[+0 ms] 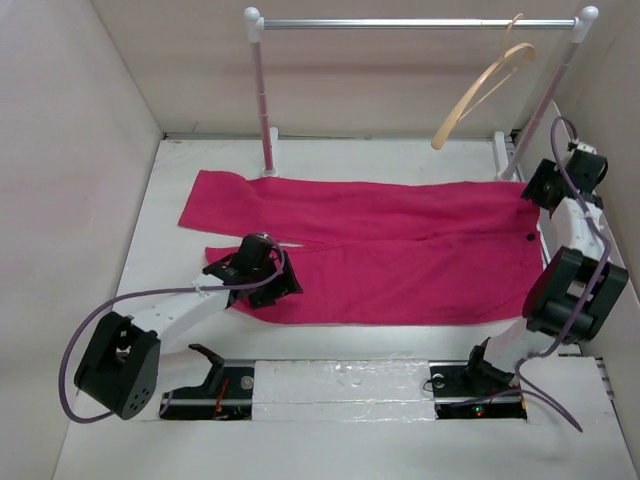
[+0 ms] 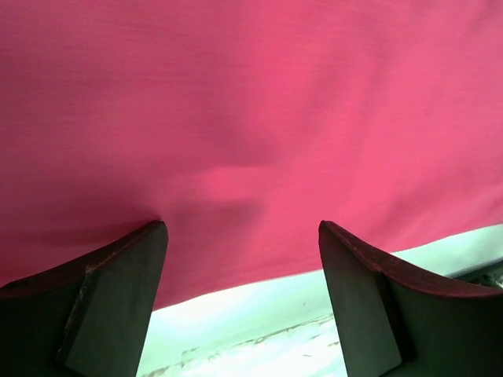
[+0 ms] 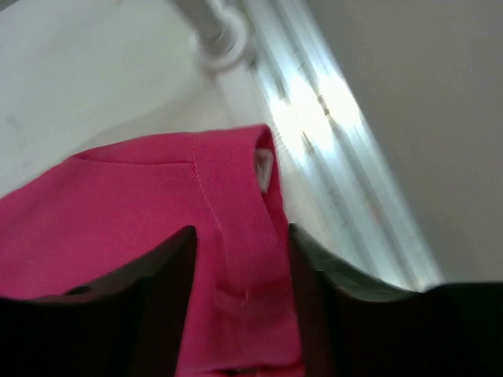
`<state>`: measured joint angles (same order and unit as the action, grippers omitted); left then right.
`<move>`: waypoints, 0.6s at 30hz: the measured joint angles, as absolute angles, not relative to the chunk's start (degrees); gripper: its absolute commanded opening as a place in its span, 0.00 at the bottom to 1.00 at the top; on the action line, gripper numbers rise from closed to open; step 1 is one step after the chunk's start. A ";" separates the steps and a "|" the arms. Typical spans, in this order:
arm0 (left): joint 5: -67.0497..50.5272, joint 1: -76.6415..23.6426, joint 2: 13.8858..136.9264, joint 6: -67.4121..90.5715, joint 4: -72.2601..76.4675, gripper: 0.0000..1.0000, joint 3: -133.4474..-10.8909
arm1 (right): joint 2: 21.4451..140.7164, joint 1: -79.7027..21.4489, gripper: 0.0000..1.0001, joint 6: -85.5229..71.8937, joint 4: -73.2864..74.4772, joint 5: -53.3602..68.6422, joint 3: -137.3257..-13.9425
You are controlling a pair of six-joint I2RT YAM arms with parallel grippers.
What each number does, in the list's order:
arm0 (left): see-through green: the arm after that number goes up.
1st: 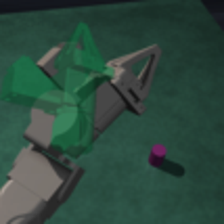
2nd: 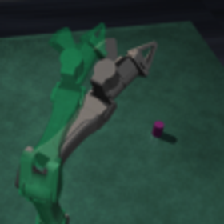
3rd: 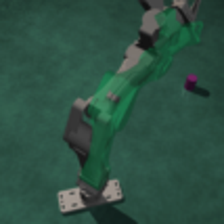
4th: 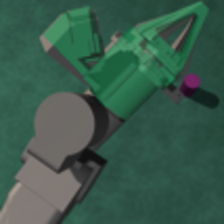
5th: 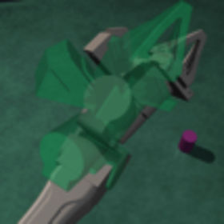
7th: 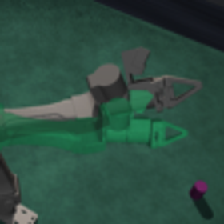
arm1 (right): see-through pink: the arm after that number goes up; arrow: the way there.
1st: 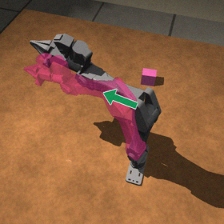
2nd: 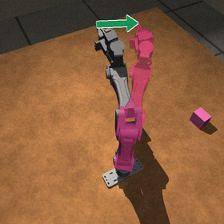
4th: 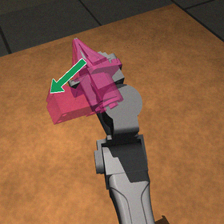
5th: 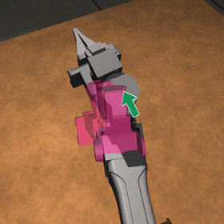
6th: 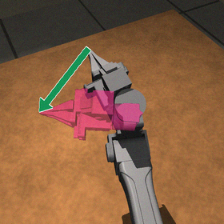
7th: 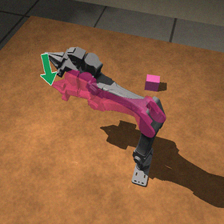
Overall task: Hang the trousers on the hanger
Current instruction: Fold the trousers
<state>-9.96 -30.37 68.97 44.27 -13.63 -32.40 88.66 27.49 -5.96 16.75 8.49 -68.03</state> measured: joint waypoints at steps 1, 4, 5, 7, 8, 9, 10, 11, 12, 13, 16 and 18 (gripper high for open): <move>-9.02 -30.37 67.90 44.31 -14.87 0.75 -32.49 | 91.26 27.53 0.71 -4.93 17.28 7.33 -71.77; -3.18 -30.41 64.10 44.42 -21.15 0.79 -35.27 | 96.36 27.20 0.77 -2.17 18.06 5.63 -78.28; -0.75 -30.35 62.89 44.58 -22.96 0.80 -36.77 | 96.38 26.63 0.76 -1.41 18.22 5.52 -77.89; 4.93 -29.47 60.27 44.97 -25.80 0.80 -40.38 | 93.14 24.29 0.73 -0.97 18.15 5.63 -73.49; 7.33 -28.27 58.72 45.17 -26.39 0.80 -41.78 | 90.00 22.26 0.67 -1.23 17.80 6.07 -69.49; 8.95 -26.13 57.12 45.30 -26.65 0.79 -42.74 | 85.89 19.62 0.55 -1.58 17.61 6.66 -64.93; 10.37 -23.18 55.59 45.30 -26.81 0.78 -43.20 | 81.45 16.14 0.41 -2.20 17.82 7.44 -60.64; 11.66 -19.59 54.19 45.28 -26.89 0.77 -43.29 | 77.01 12.29 0.19 -2.74 18.00 8.36 -57.01; 12.38 -16.19 53.21 45.04 -27.31 0.76 -43.27 | 73.43 8.51 0.06 -3.20 17.56 9.43 -54.33; 12.53 -10.07 52.05 44.38 -28.05 0.75 -43.13 | 69.67 3.11 0.00 -4.03 16.86 10.35 -51.64; 12.62 -5.17 52.58 43.24 -28.73 0.75 -43.18 | 61.65 -11.66 0.03 -5.06 15.51 12.12 -45.54; 12.03 -4.38 55.99 42.57 -29.93 0.74 -43.94 | 58.70 -20.64 0.33 -5.89 15.51 12.71 -42.78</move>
